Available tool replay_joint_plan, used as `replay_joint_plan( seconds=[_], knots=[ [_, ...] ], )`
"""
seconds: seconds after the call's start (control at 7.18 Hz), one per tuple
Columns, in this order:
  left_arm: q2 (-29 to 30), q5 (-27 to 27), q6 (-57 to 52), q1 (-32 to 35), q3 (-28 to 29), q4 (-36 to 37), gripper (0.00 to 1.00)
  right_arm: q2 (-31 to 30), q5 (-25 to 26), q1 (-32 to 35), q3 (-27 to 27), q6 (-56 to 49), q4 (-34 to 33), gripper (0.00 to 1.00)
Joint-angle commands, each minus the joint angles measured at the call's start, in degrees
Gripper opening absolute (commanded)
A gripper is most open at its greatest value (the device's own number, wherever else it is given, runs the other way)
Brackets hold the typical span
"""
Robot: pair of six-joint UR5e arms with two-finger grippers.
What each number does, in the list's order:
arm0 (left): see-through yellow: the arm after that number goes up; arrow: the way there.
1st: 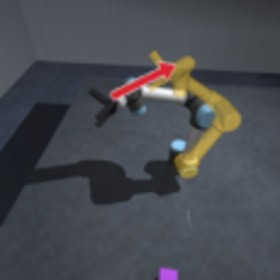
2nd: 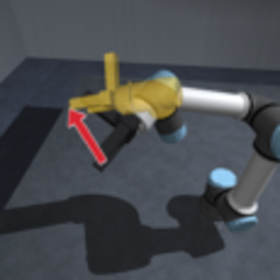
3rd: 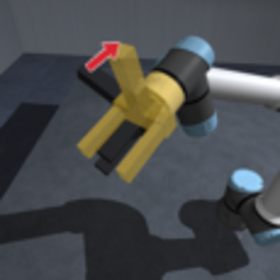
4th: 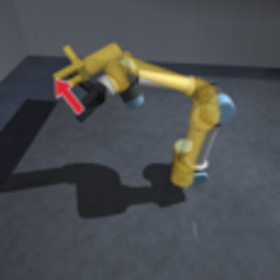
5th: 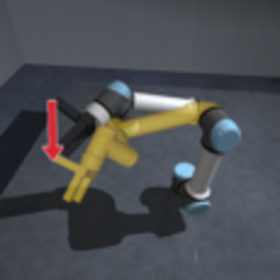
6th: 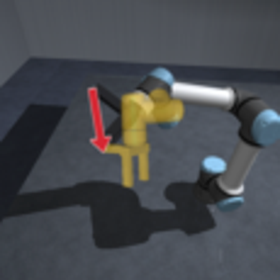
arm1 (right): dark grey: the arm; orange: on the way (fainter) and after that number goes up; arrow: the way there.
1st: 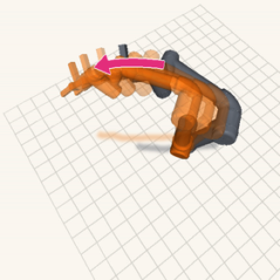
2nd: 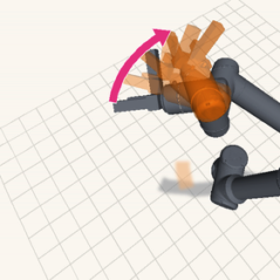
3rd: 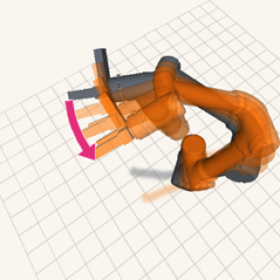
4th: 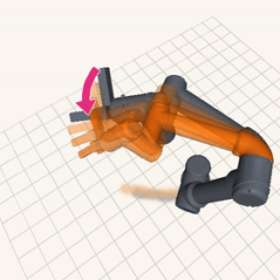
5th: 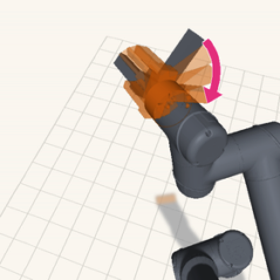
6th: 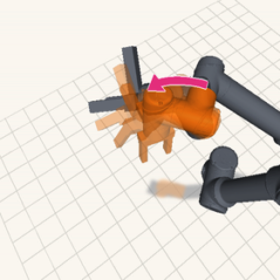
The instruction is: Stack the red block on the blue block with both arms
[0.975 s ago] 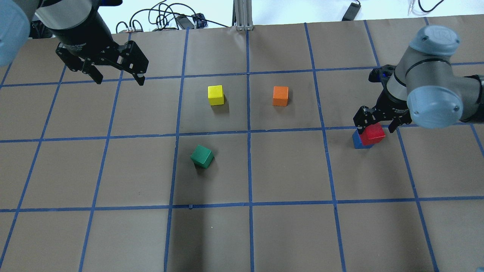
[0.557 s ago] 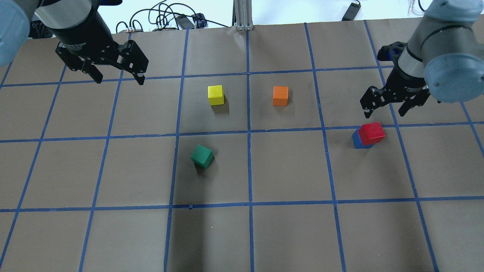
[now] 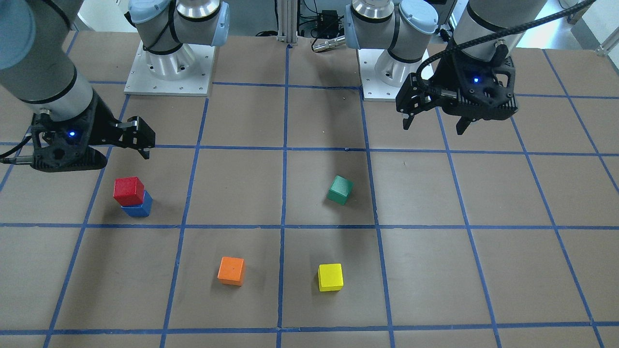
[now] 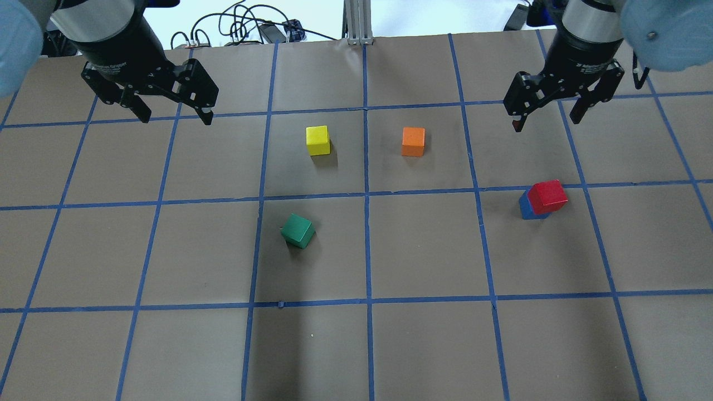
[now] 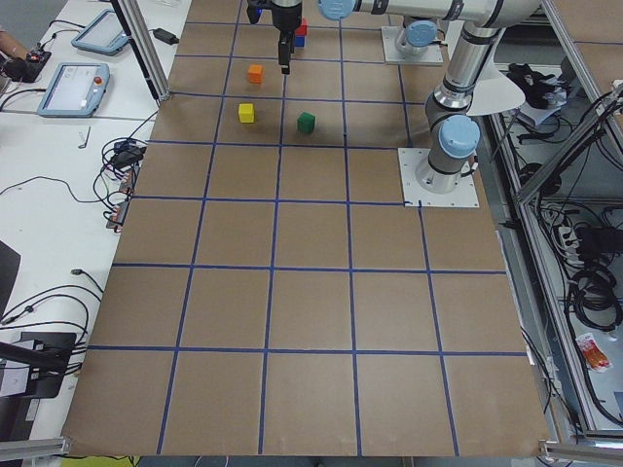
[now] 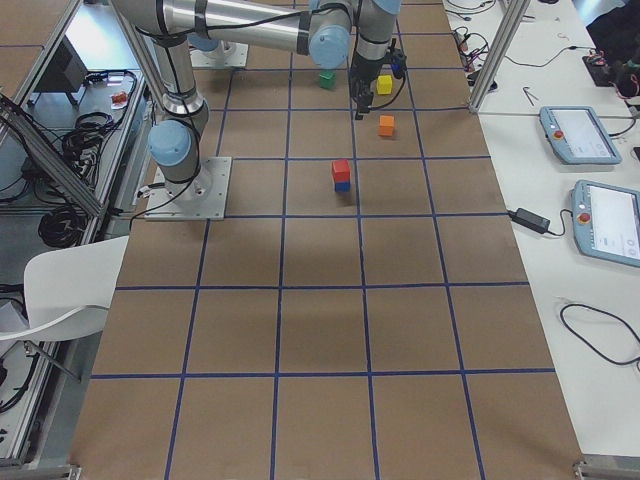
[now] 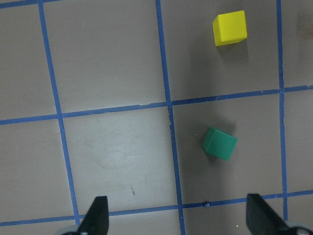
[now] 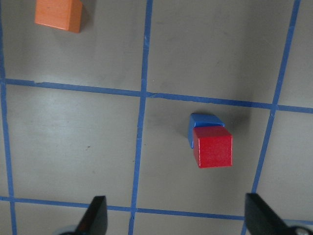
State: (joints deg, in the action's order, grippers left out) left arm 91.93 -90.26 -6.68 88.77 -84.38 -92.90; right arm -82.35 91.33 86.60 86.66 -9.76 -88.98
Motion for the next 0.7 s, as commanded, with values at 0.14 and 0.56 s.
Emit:
replay_joint_plan(
  seconds=[0.14,0.56],
  knots=[
    [0.0,0.0,-0.09,0.0,0.01,0.0,1.0,-1.32,0.5,2.25,-0.7,2.9,0.03,1.0],
    [0.0,0.0,-0.09,0.0,0.01,0.0,1.0,-3.26,-0.19,2.52,-0.44,3.08,0.65,1.0]
  ],
)
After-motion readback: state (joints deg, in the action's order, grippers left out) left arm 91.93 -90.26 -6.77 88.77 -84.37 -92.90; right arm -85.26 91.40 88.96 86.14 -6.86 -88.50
